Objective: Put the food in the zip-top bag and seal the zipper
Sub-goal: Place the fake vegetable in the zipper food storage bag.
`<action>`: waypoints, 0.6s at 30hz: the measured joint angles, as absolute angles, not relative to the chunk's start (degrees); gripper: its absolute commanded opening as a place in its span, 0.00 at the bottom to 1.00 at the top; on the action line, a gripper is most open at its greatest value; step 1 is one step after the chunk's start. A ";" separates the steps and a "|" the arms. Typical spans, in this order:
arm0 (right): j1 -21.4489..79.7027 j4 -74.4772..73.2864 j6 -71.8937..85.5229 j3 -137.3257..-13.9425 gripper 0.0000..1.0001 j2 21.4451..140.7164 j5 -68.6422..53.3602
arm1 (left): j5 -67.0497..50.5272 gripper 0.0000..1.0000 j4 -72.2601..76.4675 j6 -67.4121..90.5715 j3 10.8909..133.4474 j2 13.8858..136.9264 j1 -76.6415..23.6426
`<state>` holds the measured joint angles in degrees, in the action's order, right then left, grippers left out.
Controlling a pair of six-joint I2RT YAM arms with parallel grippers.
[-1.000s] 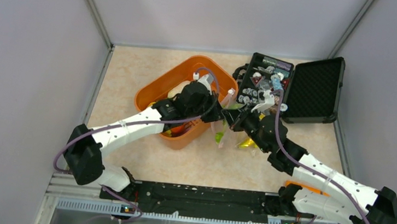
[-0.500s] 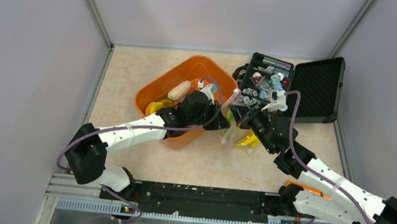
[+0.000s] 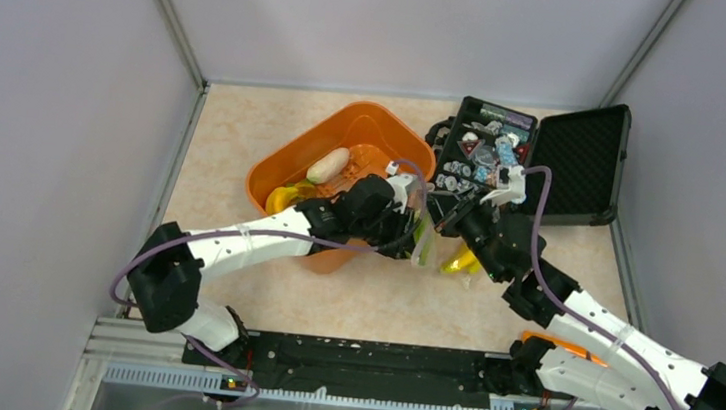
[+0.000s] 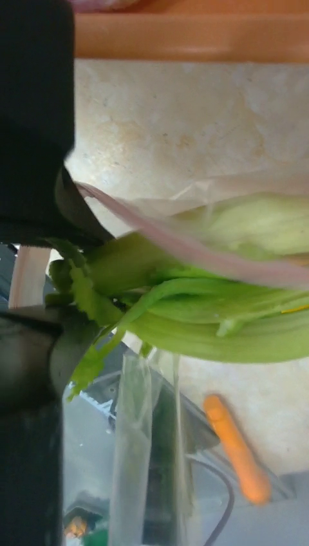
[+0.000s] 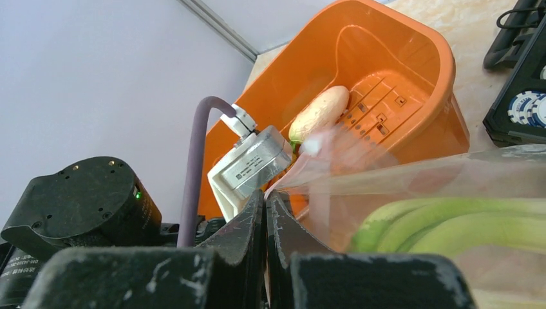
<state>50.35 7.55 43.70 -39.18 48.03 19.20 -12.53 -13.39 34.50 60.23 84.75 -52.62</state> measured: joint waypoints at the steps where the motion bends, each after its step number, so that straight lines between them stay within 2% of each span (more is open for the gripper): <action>1: 50.33 7.33 43.70 -39.31 0.00 48.01 19.20 | -12.25 0.59 -14.46 33.47 60.55 84.73 -52.66; 6: 50.35 7.07 43.59 -39.57 0.00 47.59 19.53 | -10.96 0.71 -15.99 30.96 60.12 78.76 -52.56; 10: 50.35 7.29 43.83 -39.55 0.00 46.70 19.92 | -9.58 0.72 -17.34 29.39 61.84 72.75 -52.60; 18: 50.35 7.25 45.06 -39.38 0.00 46.09 20.16 | -5.21 0.74 -23.51 26.89 66.13 71.37 -52.60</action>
